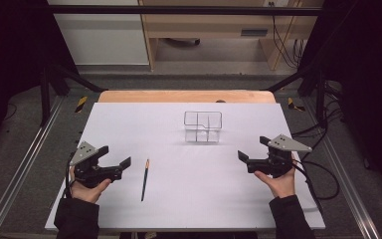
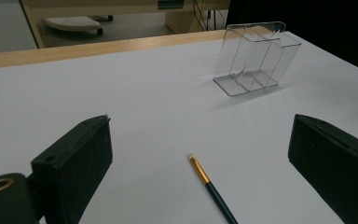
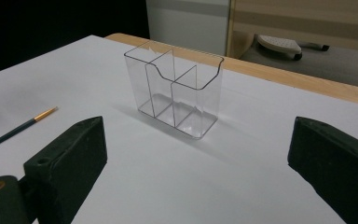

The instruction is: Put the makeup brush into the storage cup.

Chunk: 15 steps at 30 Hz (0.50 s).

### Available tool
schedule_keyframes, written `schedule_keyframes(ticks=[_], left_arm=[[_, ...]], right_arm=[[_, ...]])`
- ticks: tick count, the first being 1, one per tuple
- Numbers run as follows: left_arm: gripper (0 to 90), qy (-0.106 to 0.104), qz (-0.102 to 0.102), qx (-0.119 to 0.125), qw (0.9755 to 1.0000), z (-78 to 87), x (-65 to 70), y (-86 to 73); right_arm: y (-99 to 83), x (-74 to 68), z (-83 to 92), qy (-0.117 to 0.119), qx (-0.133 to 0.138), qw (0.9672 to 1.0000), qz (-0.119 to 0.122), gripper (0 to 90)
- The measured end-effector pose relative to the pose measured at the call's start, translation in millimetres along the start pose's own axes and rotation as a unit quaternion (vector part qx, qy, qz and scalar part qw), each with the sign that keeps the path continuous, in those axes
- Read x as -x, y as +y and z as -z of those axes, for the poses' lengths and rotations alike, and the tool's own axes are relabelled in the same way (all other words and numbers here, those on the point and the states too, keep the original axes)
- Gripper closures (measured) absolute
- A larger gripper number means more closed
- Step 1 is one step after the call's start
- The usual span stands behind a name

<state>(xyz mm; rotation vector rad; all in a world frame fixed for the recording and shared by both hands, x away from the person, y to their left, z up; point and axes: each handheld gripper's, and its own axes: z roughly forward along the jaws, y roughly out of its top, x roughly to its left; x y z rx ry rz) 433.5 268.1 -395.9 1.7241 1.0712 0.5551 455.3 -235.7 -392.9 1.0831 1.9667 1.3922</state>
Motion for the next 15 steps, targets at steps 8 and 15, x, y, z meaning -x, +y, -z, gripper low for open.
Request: schedule_keyframes(ticks=[8,15], left_arm=[[5.7,0.005,0.003,-0.008,0.9999,-0.5,-0.2,1.1],[6.0,0.005,0.0,-0.022,0.9997,-8.5,4.1,-2.6]], right_arm=[[-0.1,2.4,5.1,-0.007,0.002,1.0,-0.007,5.1],[-0.1,3.6,5.1,-0.011,0.001,0.9999,-0.009,5.4]])
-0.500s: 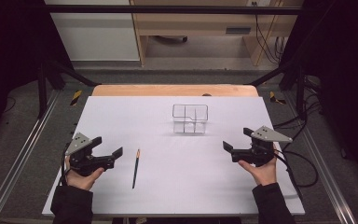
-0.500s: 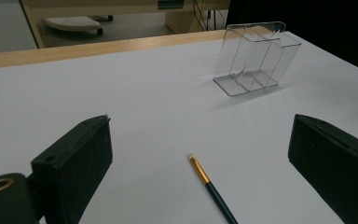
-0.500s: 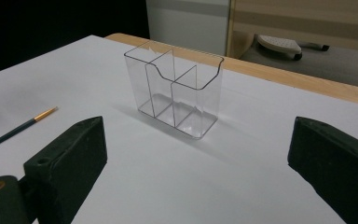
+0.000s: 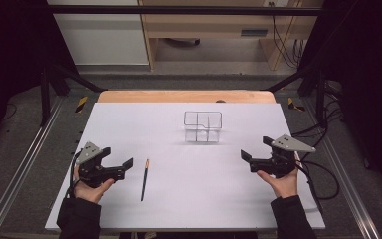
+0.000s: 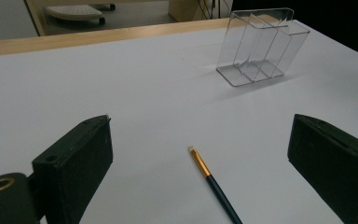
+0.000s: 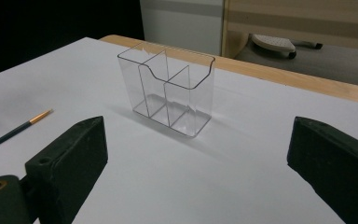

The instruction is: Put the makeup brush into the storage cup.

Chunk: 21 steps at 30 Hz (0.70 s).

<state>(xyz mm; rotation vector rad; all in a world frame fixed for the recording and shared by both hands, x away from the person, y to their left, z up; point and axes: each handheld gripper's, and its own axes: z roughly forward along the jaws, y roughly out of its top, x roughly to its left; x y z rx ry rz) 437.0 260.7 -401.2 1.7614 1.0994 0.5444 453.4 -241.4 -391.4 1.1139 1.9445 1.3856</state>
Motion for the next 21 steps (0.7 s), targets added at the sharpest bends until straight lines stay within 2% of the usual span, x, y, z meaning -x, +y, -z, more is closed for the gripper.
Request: schedule_keyframes(ticks=[21], left_arm=[[7.2,-0.002,-0.008,-0.037,0.9993,-16.7,9.8,-8.3]], right_arm=[[-1.2,-0.2,-1.8,-0.004,-0.011,0.9999,0.003,5.2]])
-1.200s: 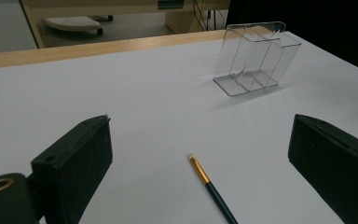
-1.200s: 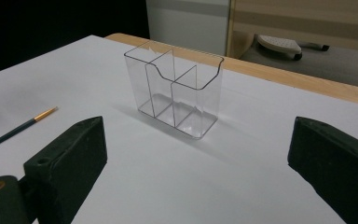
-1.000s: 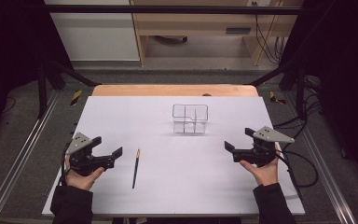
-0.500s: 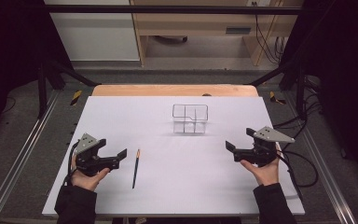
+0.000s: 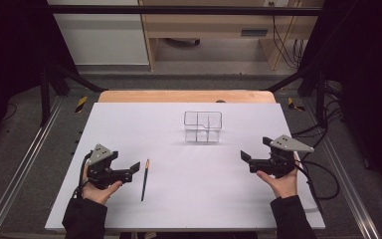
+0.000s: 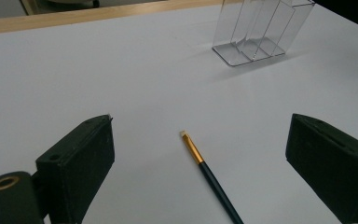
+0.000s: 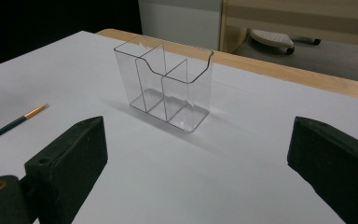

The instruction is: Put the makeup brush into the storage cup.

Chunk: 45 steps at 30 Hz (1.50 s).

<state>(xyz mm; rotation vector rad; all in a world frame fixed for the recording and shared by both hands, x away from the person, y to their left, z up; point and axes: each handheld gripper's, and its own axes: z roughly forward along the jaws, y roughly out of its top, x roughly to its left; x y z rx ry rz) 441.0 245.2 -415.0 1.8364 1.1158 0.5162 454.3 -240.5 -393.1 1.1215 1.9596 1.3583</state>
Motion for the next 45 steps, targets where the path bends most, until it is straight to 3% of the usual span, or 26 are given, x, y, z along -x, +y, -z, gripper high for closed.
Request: schedule_keyframes(ticks=[19,32,45], left_arm=[[9.5,0.007,-0.014,-0.055,0.9984,-18.5,9.2,-8.6],[13.1,0.01,-0.023,-0.094,0.9952,-32.4,14.5,-17.2],[23.7,0.007,-0.025,-0.133,0.9908,-44.3,19.4,-25.2]], right_arm=[[0.7,-0.4,1.1,0.004,-0.001,1.0,0.0,5.2],[0.3,-1.0,-0.3,0.007,-0.005,1.0,0.001,5.0],[0.3,-2.9,-0.9,0.009,-0.006,0.9999,0.002,4.7]])
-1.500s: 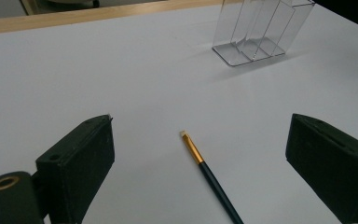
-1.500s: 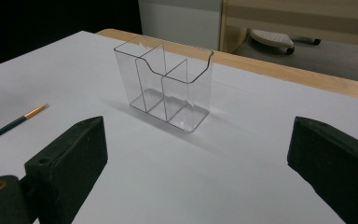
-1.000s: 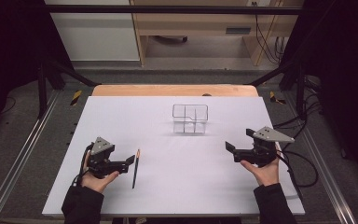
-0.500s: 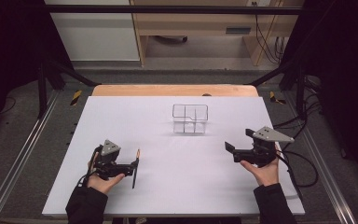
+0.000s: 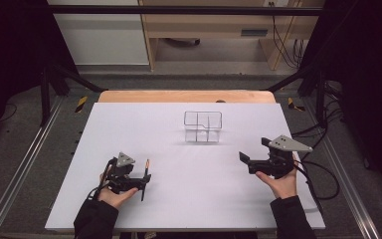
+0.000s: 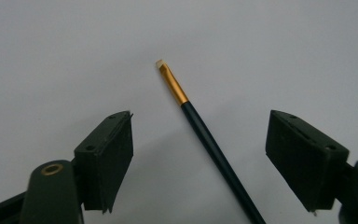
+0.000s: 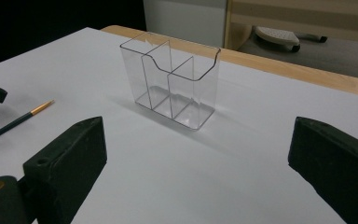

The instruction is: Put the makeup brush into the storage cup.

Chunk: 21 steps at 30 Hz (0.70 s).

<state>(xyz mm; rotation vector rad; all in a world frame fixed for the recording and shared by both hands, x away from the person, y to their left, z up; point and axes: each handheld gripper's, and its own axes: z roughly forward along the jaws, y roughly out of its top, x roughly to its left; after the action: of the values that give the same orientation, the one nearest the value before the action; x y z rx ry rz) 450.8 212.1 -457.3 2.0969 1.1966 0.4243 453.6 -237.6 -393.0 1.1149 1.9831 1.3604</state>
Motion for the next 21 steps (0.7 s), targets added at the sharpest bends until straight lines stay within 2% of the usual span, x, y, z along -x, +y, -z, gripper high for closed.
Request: schedule_keyframes(ticks=[8,19,21], left_arm=[[35.9,-0.008,0.01,-0.018,0.9998,-5.8,1.0,-1.3],[57.0,-0.023,0.006,-0.038,0.999,-9.7,3.9,-2.1],[58.4,-0.026,0.006,-0.041,0.9988,-10.5,4.1,-2.0]], right_arm=[[0.1,0.0,0.1,0.001,0.001,1.0,-0.001,4.4],[-0.1,0.0,-0.4,0.001,-0.001,1.0,0.0,4.3],[-0.2,0.0,-0.6,0.0,-0.001,1.0,0.0,4.2]])
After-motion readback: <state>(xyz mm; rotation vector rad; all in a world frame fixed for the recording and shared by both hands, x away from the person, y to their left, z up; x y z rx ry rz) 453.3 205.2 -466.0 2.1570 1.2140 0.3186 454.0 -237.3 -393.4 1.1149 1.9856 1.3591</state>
